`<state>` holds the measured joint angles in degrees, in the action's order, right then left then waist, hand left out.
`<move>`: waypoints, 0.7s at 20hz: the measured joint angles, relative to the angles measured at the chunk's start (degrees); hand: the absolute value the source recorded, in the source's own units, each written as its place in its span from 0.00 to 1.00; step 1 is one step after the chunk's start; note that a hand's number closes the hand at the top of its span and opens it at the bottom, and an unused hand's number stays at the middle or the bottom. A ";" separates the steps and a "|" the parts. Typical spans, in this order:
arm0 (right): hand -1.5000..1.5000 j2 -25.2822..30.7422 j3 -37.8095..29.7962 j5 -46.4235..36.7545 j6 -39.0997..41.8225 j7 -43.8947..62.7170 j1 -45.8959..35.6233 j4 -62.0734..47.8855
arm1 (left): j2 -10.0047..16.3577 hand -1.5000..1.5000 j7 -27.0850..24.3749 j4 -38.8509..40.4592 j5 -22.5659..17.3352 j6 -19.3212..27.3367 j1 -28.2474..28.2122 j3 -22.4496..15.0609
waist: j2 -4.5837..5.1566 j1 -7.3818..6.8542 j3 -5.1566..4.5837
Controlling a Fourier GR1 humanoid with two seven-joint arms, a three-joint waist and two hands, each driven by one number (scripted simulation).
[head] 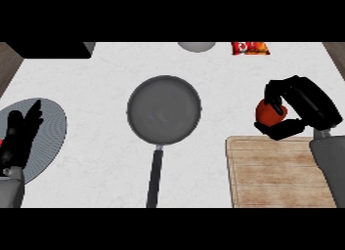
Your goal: Pick the bell pepper from the cutting board and place it in the pan
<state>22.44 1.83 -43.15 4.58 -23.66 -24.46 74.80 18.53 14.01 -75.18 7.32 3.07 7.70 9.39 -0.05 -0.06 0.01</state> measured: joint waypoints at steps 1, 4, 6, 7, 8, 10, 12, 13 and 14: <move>1.00 -1.26 0.53 -0.11 0.67 1.84 -1.15 0.79 | -0.01 0.50 -0.37 0.39 -0.05 -0.20 -0.10 0.12 | 0.00 -0.04 0.00; 1.00 -4.93 1.22 -0.06 1.06 4.95 -3.02 1.00 | -0.05 0.50 0.41 -0.82 0.13 -0.46 -0.24 0.13 | 0.01 -0.16 -0.02; 1.00 -7.46 1.54 -0.13 1.25 6.93 -5.88 -1.07 | -0.02 0.50 -0.71 -0.16 0.05 -0.82 -0.56 0.45 | 0.05 -0.32 -0.01; 1.00 -8.56 1.41 -0.12 1.25 7.65 -7.77 -3.03 | -0.06 0.50 -1.27 0.01 0.00 -0.98 -0.93 0.56 | 0.10 -0.47 -0.02; 1.00 -10.22 1.75 -0.27 1.17 9.29 -8.93 -3.53 | -0.21 0.50 -1.50 0.12 0.14 -0.94 -0.97 0.51 | 0.10 -0.48 -0.02; 1.00 -12.77 1.58 0.13 1.30 11.09 -12.02 -6.27 | -0.07 0.50 -1.26 0.44 0.18 -1.11 -0.62 0.71 | 0.14 -0.60 -0.02; 1.00 -15.47 1.40 0.11 0.35 12.18 -14.84 -10.55 | 0.15 0.50 0.11 -0.07 0.12 -1.39 0.34 0.70 | 0.21 -0.84 -0.01; 1.00 -16.82 1.26 -0.09 -0.69 12.38 -16.16 -13.06 | 0.33 0.50 0.29 -0.45 -0.04 -1.62 0.32 0.88 | 0.24 -0.96 -0.01; 1.00 -18.00 1.01 -0.16 -1.68 12.82 -18.15 -15.90 | 0.05 0.50 0.48 -0.56 0.02 -1.56 0.33 0.71 | 0.31 -1.15 0.00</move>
<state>4.43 2.84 -43.31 2.90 -10.84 -42.61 58.89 18.59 14.49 -75.74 7.35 1.51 8.03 10.11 0.26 -1.21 0.01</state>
